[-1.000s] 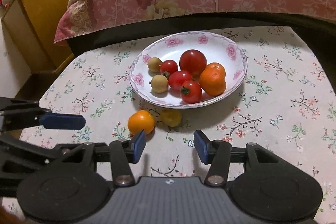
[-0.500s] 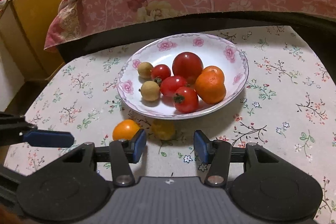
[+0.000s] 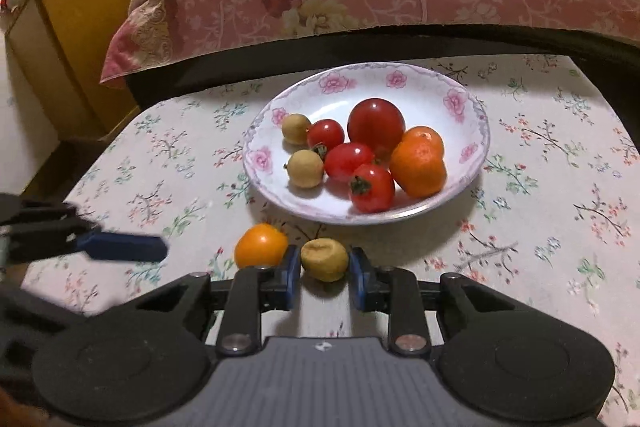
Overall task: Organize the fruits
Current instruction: 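Grasp the tangerine with the left gripper while the right gripper grasps the tan fruit, then lift the tangerine and tan fruit with both grippers and carry toward the plate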
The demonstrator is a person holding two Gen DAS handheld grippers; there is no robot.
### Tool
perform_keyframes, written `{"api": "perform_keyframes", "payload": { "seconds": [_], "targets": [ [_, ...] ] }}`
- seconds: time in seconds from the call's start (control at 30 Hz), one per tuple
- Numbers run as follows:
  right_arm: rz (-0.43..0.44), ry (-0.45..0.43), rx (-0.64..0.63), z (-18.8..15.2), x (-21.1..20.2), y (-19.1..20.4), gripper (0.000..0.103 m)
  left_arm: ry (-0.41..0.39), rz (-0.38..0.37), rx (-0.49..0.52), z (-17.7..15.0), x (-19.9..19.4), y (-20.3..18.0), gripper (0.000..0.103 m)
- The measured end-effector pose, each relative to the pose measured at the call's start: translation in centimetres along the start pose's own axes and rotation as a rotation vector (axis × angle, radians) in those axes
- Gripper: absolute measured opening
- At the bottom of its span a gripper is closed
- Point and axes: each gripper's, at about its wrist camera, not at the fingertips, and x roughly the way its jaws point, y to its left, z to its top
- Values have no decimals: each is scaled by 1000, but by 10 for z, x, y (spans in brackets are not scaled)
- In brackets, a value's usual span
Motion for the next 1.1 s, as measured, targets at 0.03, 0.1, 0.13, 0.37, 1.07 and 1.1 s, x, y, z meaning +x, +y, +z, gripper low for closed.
{"api": "perform_keyframes", "payload": {
  "seconds": [0.03,0.1,0.13,0.37,1.07,1.1],
  "targets": [
    [-3,4,-6,-1,-6,0,21,-6,2,9,1,2,-1,61],
    [-7,16,-17,-3,-19,-1,21,-20,2,25,2,7,-3,60],
    [-10,24,-21,-5,-25,-1,21,-22,5,25,3,11,-4,58],
    [-57,84,-31,-26,-49,-6,21,-40,-5,12,10,28,-11,55],
    [-52,100,-85,-41,-45,-9,21,79,39,44,-32,0,-31,39],
    [-54,105,-92,-43,-48,-7,21,82,41,61,-37,-5,-34,39]
  ]
}}
